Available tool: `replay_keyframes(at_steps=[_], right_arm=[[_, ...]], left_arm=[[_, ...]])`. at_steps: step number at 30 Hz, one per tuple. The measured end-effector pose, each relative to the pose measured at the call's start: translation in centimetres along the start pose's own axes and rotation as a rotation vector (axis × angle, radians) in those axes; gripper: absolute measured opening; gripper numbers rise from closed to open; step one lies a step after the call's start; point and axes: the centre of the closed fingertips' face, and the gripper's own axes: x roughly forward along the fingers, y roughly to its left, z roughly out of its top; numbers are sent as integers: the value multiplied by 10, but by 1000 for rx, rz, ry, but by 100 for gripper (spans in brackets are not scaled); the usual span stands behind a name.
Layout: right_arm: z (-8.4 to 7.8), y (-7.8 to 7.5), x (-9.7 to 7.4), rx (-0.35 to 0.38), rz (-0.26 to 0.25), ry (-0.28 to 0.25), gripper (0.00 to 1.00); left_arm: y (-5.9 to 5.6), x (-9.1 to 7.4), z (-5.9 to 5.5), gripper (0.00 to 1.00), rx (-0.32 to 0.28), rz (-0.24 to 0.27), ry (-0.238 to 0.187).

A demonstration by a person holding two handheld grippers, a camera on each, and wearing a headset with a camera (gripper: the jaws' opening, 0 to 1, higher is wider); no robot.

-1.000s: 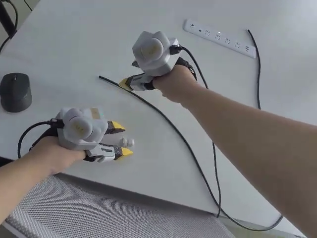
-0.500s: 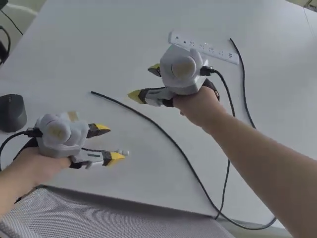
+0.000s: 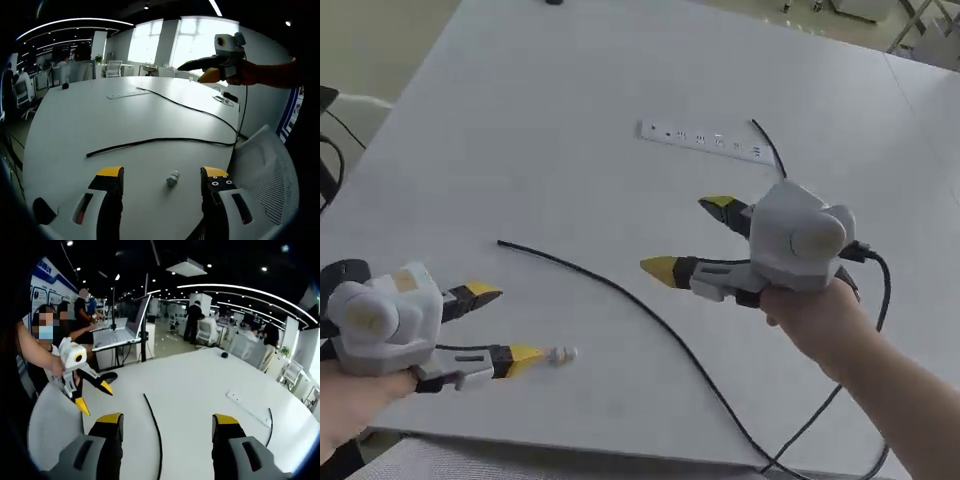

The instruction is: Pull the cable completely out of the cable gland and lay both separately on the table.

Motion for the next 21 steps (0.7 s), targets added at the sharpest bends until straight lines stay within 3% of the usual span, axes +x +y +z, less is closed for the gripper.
replay_keyframes(at_steps=[4,9,12,13,17,21], right_arm=[[-6,-3,-28,66,-40,-30,75],[-24,-1,-66,118,-84,-41,79],[-37,-1,-85,164,-122,-43,80],[-42,1,-91,182,-131,-47,80],[-61,12,-101,221,-139,-45,87],[-83,27,-105,237,-130,-28,96]], left_arm=[[0,-13,1,66,-6,20,-3],[4,-30,1,67,-23,42,-7],[6,-39,11,70,-55,57,-64],[5,-43,12,70,-56,60,-63],[4,-51,15,73,-47,73,-68],[3,-58,9,74,-37,88,-56]])
